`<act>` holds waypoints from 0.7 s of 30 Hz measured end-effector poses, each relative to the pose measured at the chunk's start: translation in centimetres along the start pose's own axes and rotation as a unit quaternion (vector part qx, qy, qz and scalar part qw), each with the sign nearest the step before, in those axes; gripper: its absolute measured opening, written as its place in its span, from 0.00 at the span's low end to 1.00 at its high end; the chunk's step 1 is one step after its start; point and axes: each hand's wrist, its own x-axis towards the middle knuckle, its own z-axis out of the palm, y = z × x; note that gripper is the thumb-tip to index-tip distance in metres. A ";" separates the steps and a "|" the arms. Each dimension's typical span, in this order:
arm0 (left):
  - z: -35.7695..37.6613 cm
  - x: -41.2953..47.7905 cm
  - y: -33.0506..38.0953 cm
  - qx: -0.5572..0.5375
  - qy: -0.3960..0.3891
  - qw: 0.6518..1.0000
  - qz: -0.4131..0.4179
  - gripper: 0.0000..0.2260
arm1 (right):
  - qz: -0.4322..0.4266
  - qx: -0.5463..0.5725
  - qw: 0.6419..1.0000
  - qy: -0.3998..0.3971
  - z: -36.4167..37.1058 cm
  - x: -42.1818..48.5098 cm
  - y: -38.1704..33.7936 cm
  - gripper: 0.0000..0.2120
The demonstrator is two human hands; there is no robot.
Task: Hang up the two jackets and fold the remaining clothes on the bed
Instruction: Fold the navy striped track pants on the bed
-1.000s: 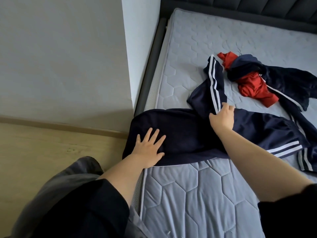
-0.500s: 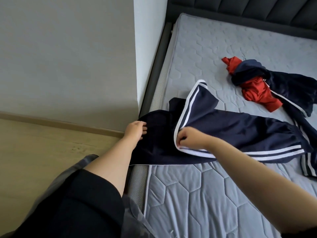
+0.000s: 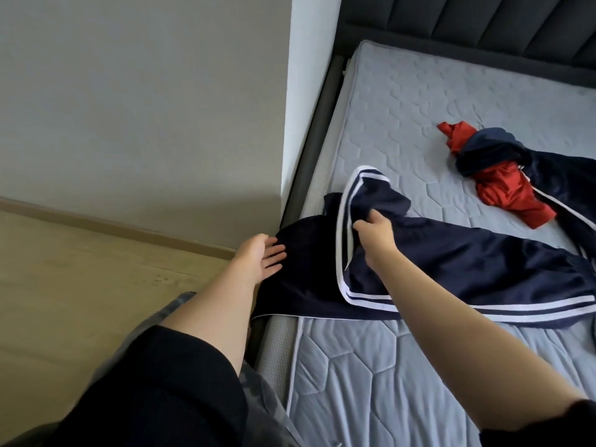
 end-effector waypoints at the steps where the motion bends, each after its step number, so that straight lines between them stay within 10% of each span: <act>1: -0.4 0.1 0.5 -0.025 -0.003 1.000 0.006 0.18 | -0.057 -0.070 0.994 -0.065 0.9 -0.7 -0.4 0.14; 4: -2.0 0.2 2.2 -0.079 -0.031 0.996 0.029 0.23 | -0.136 -0.246 0.896 -0.345 3.5 -3.1 -0.5 0.20; 7: -3.1 0.5 3.1 -0.090 -0.057 0.994 0.038 0.31 | -0.105 -0.312 0.834 -0.442 4.5 -3.9 0.7 0.22; 13: -3.3 1.0 0.6 0.115 0.050 0.991 -0.036 0.24 | -0.087 -0.320 0.867 -0.373 4.6 -4.0 2.5 0.20; 21: -3.5 3.0 -0.8 -0.132 0.004 0.986 -0.101 0.20 | 0.042 -0.212 0.955 -0.201 3.6 -2.0 6.3 0.22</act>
